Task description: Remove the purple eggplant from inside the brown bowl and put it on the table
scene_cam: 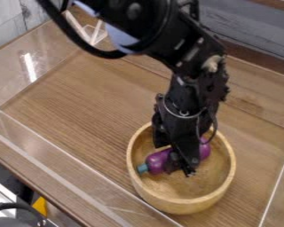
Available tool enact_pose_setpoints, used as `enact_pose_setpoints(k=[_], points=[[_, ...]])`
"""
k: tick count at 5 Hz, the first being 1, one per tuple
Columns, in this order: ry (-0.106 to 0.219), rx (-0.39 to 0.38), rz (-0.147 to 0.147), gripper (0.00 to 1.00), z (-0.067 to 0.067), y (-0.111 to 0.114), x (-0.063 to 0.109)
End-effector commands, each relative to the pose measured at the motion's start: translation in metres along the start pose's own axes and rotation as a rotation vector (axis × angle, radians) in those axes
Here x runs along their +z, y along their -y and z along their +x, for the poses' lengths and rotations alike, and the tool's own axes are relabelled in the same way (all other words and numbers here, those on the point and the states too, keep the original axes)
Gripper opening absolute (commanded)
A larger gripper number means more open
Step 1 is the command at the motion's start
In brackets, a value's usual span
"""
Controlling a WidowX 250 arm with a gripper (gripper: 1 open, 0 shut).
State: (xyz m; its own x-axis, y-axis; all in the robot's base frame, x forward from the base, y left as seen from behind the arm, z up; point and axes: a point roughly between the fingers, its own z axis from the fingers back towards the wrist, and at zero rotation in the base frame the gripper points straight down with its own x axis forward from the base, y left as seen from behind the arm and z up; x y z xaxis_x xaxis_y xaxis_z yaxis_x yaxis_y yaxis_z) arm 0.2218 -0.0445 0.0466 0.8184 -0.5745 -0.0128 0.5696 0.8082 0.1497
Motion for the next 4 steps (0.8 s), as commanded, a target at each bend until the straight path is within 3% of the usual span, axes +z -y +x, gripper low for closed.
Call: enact_pose_setpoints(k=[1, 2, 4], points=[[0.063, 0.066, 0.013, 0.0, 0.002, -0.003, 0.014], [0.074, 0.118, 0.016, 0.0, 0.001, 0.004, 0.017], [0.12, 0.013, 0.015, 0.0, -0.006, 0.033, 0.022]])
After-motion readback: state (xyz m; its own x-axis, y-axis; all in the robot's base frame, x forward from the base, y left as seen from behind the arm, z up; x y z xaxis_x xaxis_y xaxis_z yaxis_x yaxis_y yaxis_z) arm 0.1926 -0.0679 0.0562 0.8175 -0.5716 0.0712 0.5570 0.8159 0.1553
